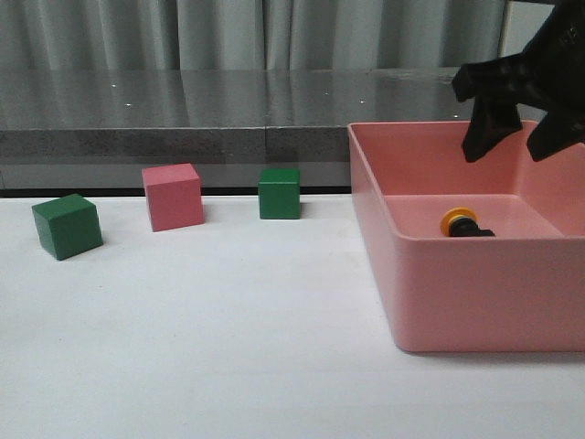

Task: Place and stand button with both arms
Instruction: 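Lower the right gripper into the pink bin over the yellow-capped button, then close the right gripper on the button body and lift it out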

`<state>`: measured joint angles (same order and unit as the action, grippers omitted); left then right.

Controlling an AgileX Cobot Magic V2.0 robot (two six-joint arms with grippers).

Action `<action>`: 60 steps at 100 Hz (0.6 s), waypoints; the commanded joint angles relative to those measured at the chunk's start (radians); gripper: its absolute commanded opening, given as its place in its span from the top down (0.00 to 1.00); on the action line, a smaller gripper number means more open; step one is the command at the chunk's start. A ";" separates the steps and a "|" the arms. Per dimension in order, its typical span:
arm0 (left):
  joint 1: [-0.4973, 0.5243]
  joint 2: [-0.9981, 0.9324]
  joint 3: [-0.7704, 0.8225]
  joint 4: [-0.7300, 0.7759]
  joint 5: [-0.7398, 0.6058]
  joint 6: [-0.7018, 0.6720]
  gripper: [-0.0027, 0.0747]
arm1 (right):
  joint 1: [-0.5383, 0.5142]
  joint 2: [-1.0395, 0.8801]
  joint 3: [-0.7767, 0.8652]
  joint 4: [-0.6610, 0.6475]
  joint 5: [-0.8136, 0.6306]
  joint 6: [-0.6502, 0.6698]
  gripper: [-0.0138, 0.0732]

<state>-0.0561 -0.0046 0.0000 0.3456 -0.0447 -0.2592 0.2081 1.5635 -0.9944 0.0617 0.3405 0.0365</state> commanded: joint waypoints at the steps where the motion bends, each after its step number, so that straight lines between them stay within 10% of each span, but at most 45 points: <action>1: -0.006 -0.030 0.046 -0.011 -0.074 -0.011 0.99 | 0.000 -0.003 -0.033 0.001 -0.096 -0.037 0.09; 60: -0.006 -0.030 0.046 -0.011 -0.074 -0.011 0.99 | 0.000 0.227 -0.033 0.000 -0.180 -0.037 0.09</action>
<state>-0.0561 -0.0046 0.0000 0.3456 -0.0447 -0.2592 0.2081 1.8177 -0.9987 0.0617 0.2110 0.0109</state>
